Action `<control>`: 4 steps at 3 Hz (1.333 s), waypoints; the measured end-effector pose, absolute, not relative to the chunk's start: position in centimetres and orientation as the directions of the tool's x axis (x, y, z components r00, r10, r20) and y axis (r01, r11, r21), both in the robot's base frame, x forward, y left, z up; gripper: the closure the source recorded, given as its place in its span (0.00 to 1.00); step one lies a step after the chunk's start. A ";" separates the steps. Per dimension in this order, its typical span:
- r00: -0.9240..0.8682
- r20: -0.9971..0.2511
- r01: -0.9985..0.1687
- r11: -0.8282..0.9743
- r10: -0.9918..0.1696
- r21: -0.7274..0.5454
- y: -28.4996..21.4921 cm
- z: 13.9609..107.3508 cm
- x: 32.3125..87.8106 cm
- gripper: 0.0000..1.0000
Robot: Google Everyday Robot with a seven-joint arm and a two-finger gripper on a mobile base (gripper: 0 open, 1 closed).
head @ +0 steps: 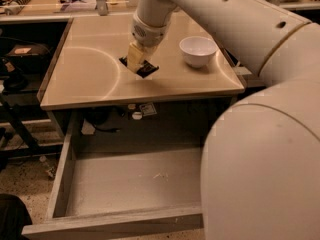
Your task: Place rxbar chocolate into top drawer
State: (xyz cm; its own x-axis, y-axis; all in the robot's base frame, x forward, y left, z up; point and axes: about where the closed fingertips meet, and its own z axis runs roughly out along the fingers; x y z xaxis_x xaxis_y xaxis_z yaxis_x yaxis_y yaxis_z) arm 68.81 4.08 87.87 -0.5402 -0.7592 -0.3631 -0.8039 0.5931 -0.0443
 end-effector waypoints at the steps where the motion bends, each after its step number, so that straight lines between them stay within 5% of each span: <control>1: -0.546 -0.321 -0.811 0.584 -0.774 -0.028 3.9 85.8 67.8 1.00; 4: -0.579 -0.334 -0.787 0.617 -0.744 -0.008 3.7 86.2 62.2 1.00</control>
Offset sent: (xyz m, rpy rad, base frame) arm -0.0442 0.0003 -0.0236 -0.0160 0.0491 -0.0025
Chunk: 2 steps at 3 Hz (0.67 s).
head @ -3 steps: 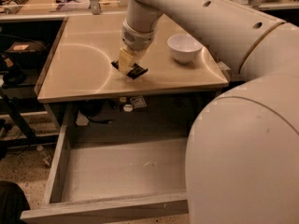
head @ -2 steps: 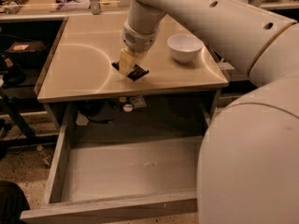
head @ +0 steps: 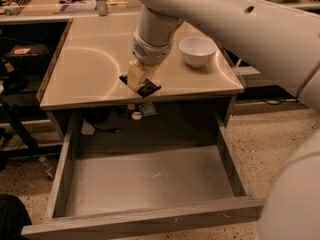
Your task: Place rxbar chocolate into top drawer
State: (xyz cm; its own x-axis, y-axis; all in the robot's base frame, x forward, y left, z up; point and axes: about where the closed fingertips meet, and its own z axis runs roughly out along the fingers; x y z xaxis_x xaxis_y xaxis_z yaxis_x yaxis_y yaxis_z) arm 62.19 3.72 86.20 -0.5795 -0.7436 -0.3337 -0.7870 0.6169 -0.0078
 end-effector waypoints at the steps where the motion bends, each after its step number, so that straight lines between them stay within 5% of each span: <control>1: -0.599 -0.319 -0.775 0.631 -0.734 0.003 3.1 86.2 58.7 1.00; 2: -0.629 -0.267 -0.766 0.641 -0.730 0.049 1.7 86.5 50.1 1.00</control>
Offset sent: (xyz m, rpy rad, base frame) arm -0.1592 -0.0285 0.0044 -0.0244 0.1191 -0.0395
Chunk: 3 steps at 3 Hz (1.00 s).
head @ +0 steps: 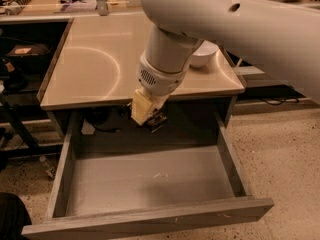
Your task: Place rxbar chocolate into top drawer
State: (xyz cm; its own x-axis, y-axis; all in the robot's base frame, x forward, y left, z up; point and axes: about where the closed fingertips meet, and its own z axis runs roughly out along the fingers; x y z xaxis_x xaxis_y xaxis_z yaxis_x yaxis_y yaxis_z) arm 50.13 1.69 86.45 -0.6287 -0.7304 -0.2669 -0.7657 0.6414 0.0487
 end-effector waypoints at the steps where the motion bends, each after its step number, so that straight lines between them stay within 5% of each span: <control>1: -0.616 -0.273 -0.773 0.634 -0.739 0.029 1.5 87.0 51.0 1.00; 3: -0.656 -0.258 -0.749 0.654 -0.710 0.103 2.6 83.1 51.6 1.00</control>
Offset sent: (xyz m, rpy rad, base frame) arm 0.0297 -0.0006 0.0165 -0.0084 -0.0506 0.0214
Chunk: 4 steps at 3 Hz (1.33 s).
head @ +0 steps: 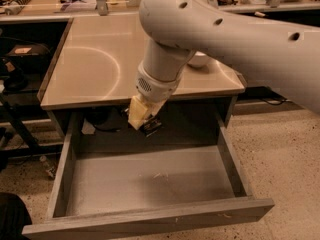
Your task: Place rxbar chocolate into top drawer
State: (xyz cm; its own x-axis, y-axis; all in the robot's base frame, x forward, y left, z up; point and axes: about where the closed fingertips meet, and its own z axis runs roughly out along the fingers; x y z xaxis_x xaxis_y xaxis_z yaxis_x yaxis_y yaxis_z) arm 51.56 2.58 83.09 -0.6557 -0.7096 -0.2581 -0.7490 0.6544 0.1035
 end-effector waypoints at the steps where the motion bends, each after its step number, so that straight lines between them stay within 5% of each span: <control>1: -0.703 -0.213 -0.711 0.673 -0.679 0.201 3.3 77.9 50.7 1.00; 4: -0.737 -0.176 -0.672 0.682 -0.652 0.289 4.0 73.6 49.5 1.00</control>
Offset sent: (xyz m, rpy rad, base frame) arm -0.0198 0.0131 -0.1257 0.0863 0.2609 -0.0860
